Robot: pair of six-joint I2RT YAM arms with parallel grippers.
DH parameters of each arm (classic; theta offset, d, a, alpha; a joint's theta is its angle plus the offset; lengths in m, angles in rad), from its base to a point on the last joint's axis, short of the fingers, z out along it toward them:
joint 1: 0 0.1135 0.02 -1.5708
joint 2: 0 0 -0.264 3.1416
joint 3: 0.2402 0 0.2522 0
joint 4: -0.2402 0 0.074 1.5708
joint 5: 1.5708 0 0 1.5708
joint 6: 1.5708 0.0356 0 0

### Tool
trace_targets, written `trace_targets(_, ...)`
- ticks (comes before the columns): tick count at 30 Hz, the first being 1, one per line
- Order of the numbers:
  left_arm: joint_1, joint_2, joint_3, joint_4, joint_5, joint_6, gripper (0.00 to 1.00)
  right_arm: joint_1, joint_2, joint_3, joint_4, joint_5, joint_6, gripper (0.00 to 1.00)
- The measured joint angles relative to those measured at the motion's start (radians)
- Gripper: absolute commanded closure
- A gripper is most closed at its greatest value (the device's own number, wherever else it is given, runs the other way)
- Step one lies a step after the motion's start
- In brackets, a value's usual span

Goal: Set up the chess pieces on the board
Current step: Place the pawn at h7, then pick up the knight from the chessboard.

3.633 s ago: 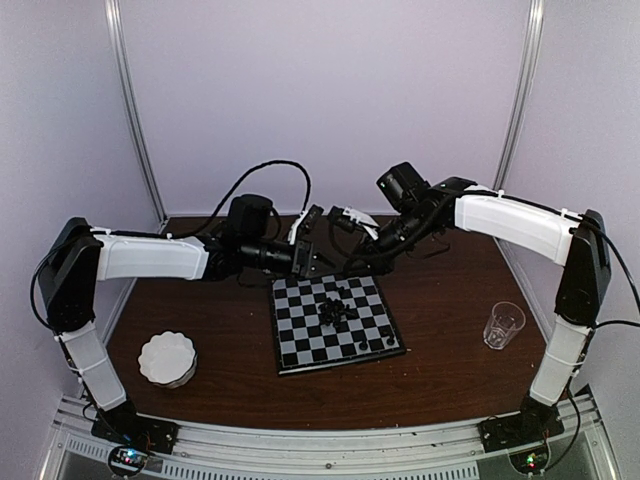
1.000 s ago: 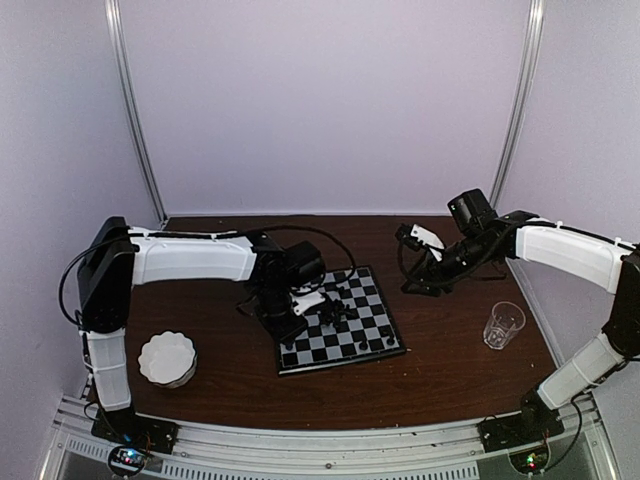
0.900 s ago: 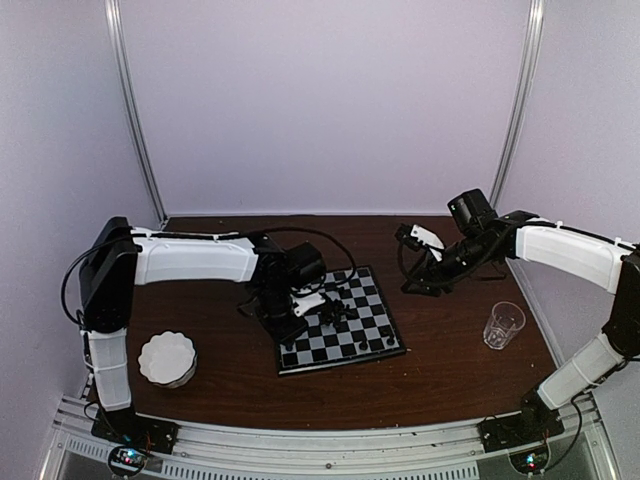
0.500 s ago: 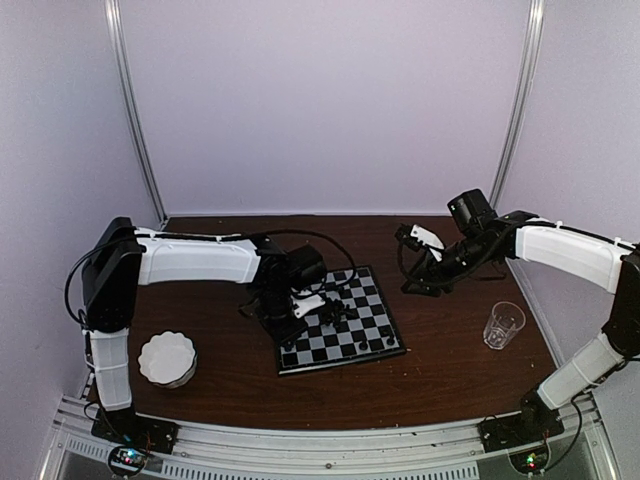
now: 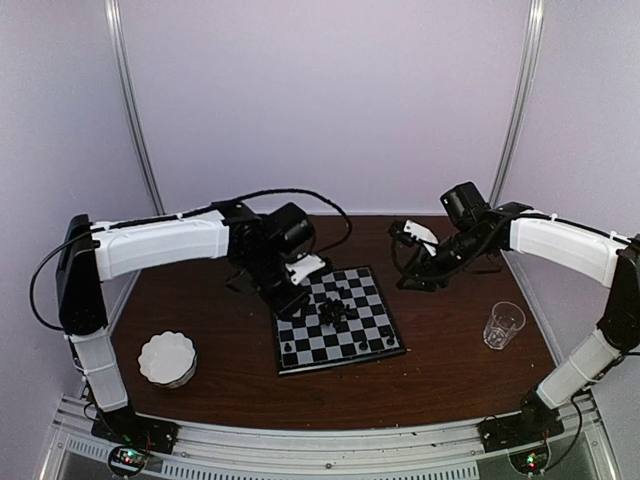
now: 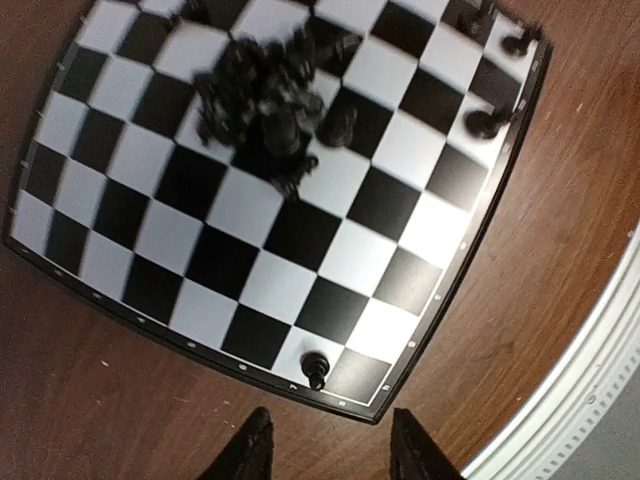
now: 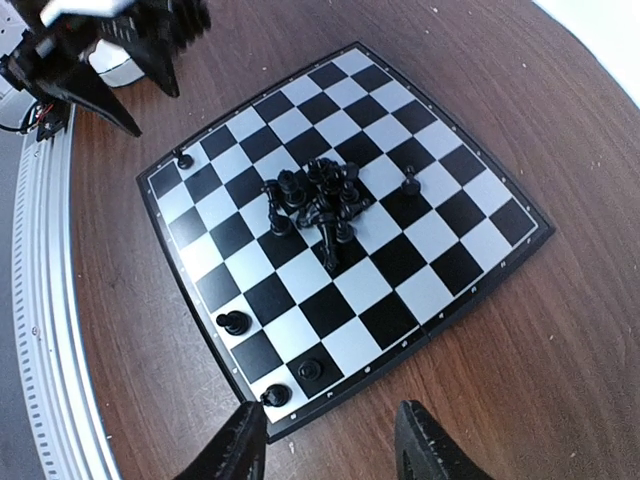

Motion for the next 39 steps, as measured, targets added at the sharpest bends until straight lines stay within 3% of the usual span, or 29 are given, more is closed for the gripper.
trace_targets(7,0.156,-0.155,-0.015,0.198,0.082,-0.024,0.59,0.161,0.164,0.197,-0.089,0.061,-0.051,0.64)
trace_targets(14,0.272,-0.211,-0.281,0.475,0.154,-0.119,0.58,0.303,0.384,0.385,-0.184,0.14,-0.093,0.68)
trace_targets(24,0.271,-0.27,-0.356,0.555,0.18,-0.158,0.58,0.354,0.552,0.507,-0.249,0.224,-0.104,0.66)
trace_targets(39,0.271,-0.306,-0.356,0.58,0.204,-0.167,0.58,0.355,0.591,0.515,-0.237,0.286,-0.098,0.66)
